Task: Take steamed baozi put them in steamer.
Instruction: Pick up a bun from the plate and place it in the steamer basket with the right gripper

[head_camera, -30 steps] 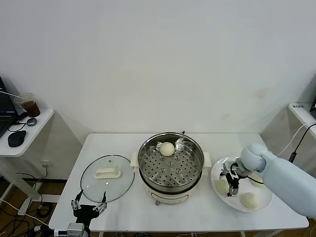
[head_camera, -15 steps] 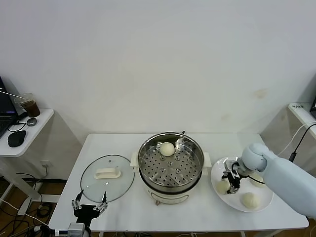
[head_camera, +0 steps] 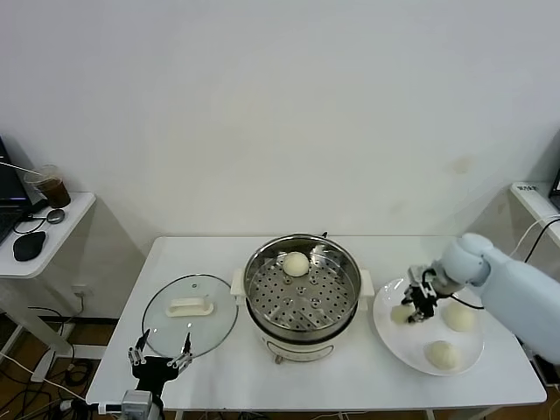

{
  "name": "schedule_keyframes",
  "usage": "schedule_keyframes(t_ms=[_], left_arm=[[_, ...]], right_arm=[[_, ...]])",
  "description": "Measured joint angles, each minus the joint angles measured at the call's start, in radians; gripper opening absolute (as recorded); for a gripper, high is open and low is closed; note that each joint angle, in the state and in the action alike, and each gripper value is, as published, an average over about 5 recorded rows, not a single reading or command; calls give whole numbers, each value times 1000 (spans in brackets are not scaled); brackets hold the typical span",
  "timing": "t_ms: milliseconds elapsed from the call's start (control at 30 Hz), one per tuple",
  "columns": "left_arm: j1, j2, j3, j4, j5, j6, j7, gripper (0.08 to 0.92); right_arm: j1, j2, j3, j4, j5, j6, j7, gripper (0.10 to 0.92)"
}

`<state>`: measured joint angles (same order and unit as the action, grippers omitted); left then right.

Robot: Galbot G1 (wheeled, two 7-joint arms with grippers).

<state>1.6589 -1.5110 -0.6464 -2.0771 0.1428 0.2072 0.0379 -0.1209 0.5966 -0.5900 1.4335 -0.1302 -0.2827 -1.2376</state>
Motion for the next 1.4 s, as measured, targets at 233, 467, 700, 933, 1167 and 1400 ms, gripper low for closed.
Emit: schedule_keyframes(t_ms=[233,467,700,933,1167,1400], left_arm=[[-8,-1,7,-12,3,-1,-3,823],[-8,5,16,-29,-10,-1,-3,823],[-9,5,26,-49,-21,0,-3,823],[-7,5,28,-68,-31,1,-3,823],[-15,4,26,-74,-43,4,-3,823],[-24,6,21,-63,-53,4,-4,823]], right_arm=[[294,27,-208,34,150,-44,-9,433],[551,119,-405,63,311,-111,-1,433],[669,245,-521,58,442,-193,33,437],[691,392,-588,19,505,-266,80,433],[673,518,-637,-26,514,-317,118,435],[627,606,-647,-72,506,-354,159,439]])
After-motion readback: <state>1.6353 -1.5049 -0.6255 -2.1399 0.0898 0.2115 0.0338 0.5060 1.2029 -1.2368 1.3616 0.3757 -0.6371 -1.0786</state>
